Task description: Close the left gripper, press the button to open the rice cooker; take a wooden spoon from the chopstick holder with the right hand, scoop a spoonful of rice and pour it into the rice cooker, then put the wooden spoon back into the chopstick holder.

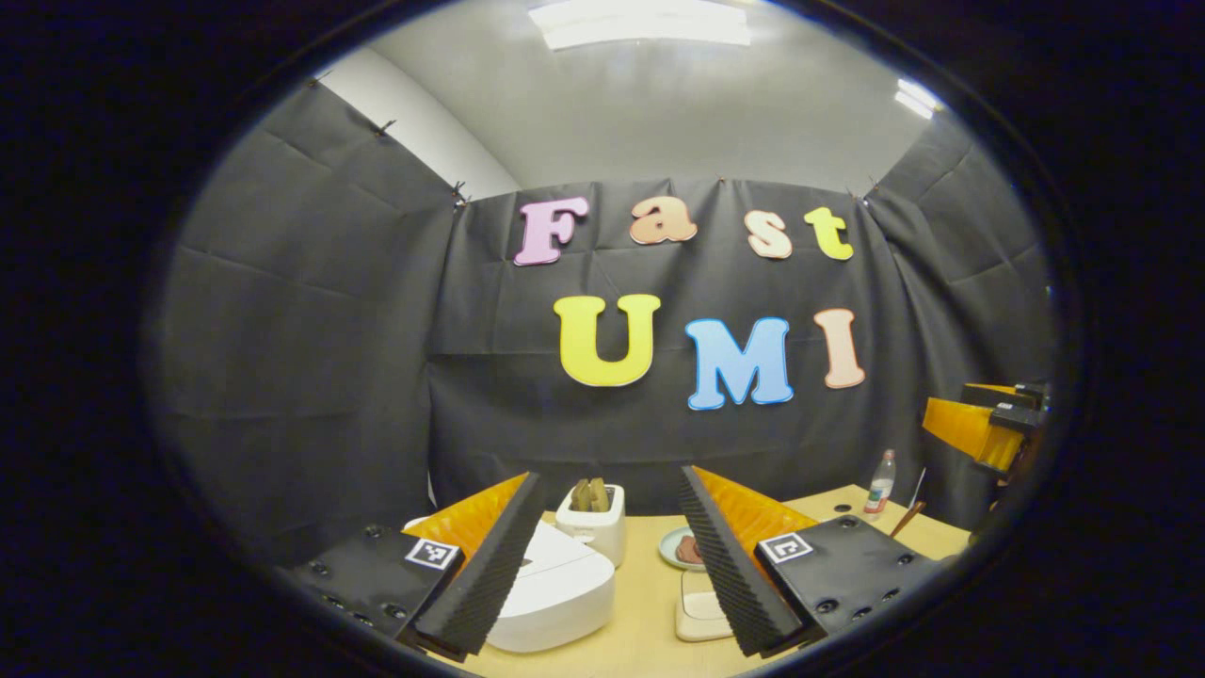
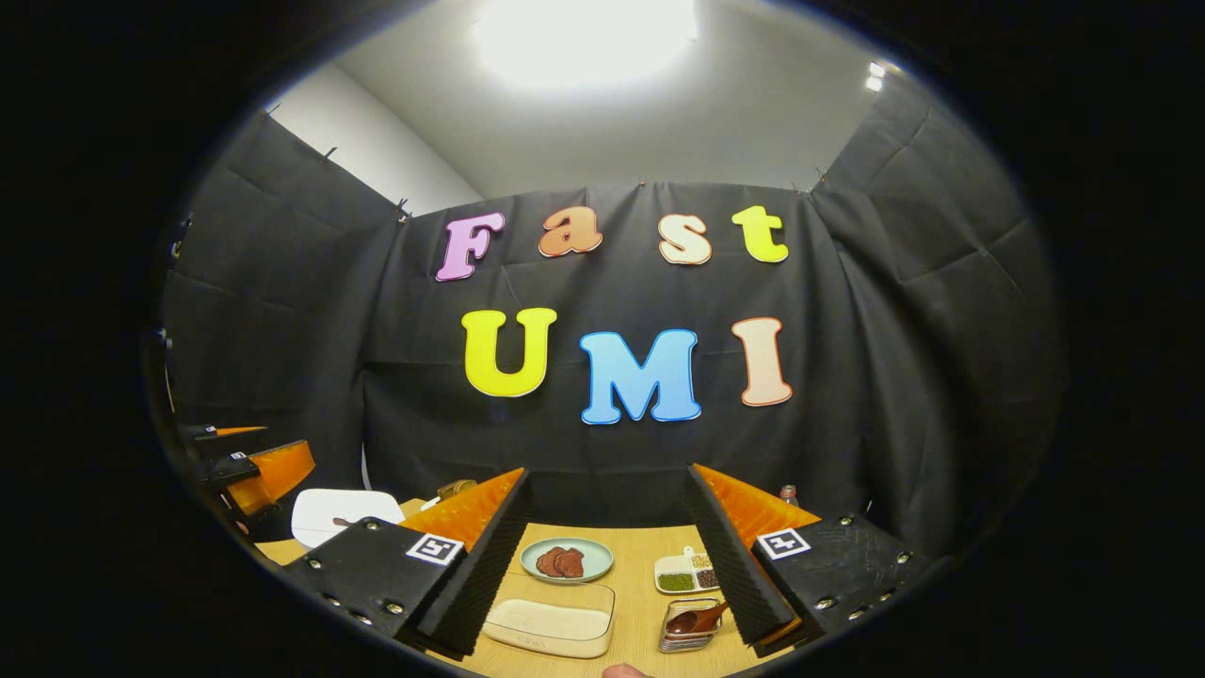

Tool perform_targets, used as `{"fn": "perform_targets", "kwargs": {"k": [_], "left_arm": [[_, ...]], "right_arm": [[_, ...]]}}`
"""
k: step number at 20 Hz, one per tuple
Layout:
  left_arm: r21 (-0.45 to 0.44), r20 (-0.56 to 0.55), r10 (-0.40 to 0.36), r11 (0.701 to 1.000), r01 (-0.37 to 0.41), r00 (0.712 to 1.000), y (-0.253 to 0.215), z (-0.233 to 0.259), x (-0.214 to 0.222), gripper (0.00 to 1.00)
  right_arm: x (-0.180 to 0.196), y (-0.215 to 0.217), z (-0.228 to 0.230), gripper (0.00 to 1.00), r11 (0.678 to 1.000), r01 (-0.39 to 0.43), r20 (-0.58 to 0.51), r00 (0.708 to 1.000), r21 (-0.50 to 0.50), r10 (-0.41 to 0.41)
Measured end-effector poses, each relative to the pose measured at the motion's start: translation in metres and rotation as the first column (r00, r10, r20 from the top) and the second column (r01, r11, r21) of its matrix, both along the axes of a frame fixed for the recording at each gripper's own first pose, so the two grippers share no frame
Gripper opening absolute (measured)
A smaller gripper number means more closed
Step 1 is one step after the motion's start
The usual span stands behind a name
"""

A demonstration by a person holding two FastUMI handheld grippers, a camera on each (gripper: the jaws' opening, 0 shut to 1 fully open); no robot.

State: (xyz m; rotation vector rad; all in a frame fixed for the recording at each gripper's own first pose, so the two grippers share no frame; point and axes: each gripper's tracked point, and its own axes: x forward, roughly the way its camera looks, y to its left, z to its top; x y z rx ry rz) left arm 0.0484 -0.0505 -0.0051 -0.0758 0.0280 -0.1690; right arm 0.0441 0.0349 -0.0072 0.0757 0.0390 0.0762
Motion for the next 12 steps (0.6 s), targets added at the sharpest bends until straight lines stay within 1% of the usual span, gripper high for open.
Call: {"fn": "perform_targets", "kwargs": {"k": [1, 2, 3, 4, 5, 8, 11, 12], "left_arm": [[0.000, 0.005, -0.002, 1.000, 0.002, 1.000, -0.001, 0.001, -0.001, 1.00], [0.002, 0.008, -0.004, 1.000, 0.004, 1.000, -0.001, 0.002, -0.001, 0.95], [0.004, 0.011, -0.005, 1.000, 0.005, 1.000, -0.001, 0.004, -0.002, 0.95], [0.006, 0.014, -0.001, 1.000, 0.001, 1.000, 0.000, 0.005, -0.002, 1.00], [0.009, 0.014, 0.003, 1.000, -0.003, 1.000, 0.001, 0.005, -0.003, 0.95], [0.003, 0.005, 0.007, 1.000, -0.007, 1.000, 0.003, 0.001, -0.005, 1.00], [0.003, -0.011, 0.014, 1.000, -0.014, 1.000, 0.005, -0.005, -0.006, 1.00], [0.006, -0.014, 0.018, 1.000, -0.018, 1.000, 0.007, -0.006, -0.007, 0.96]], "right_arm": [[-0.001, 0.001, 0.001, 0.98, 1.000, 0.000, 0.003, 1.000, 0.001, -0.001], [-0.002, 0.002, 0.002, 0.98, 1.000, 0.001, 0.005, 1.000, 0.003, -0.001], [-0.002, 0.003, 0.001, 0.98, 1.000, -0.001, 0.004, 1.000, 0.004, 0.001], [-0.003, 0.004, 0.000, 0.98, 1.000, -0.002, 0.003, 1.000, 0.003, 0.002], [-0.004, 0.005, -0.001, 0.98, 1.000, -0.003, -0.001, 1.000, -0.001, 0.003], [-0.006, 0.009, -0.007, 0.98, 1.000, -0.011, -0.015, 1.000, -0.007, 0.011], [-0.007, 0.009, -0.007, 0.98, 1.000, -0.009, -0.016, 1.000, -0.009, 0.009], [-0.006, 0.010, -0.008, 0.98, 1.000, -0.010, -0.019, 1.000, -0.009, 0.010]]}}
